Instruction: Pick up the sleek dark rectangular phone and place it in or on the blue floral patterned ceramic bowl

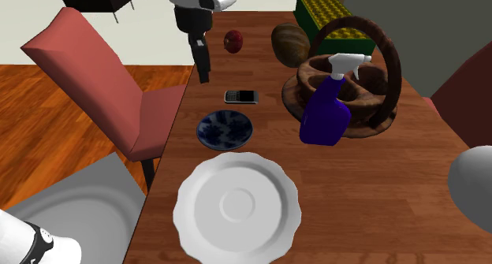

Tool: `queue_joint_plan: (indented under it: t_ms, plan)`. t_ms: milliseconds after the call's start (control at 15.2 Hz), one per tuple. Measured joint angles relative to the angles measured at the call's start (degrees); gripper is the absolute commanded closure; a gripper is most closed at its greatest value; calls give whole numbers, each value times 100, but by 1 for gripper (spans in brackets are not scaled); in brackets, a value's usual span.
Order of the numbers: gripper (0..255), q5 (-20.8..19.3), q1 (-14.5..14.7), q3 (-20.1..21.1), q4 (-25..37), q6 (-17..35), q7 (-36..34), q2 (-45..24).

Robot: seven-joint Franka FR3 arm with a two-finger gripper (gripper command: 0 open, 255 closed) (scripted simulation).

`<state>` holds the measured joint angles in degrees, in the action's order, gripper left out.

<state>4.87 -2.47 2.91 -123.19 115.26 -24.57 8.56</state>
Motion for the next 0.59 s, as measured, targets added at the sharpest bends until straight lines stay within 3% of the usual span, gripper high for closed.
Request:
queue_joint_plan:
  t_ms: [594]
  plan:
    - [0,-104,-76,-64,1285,587,-582,-1880]
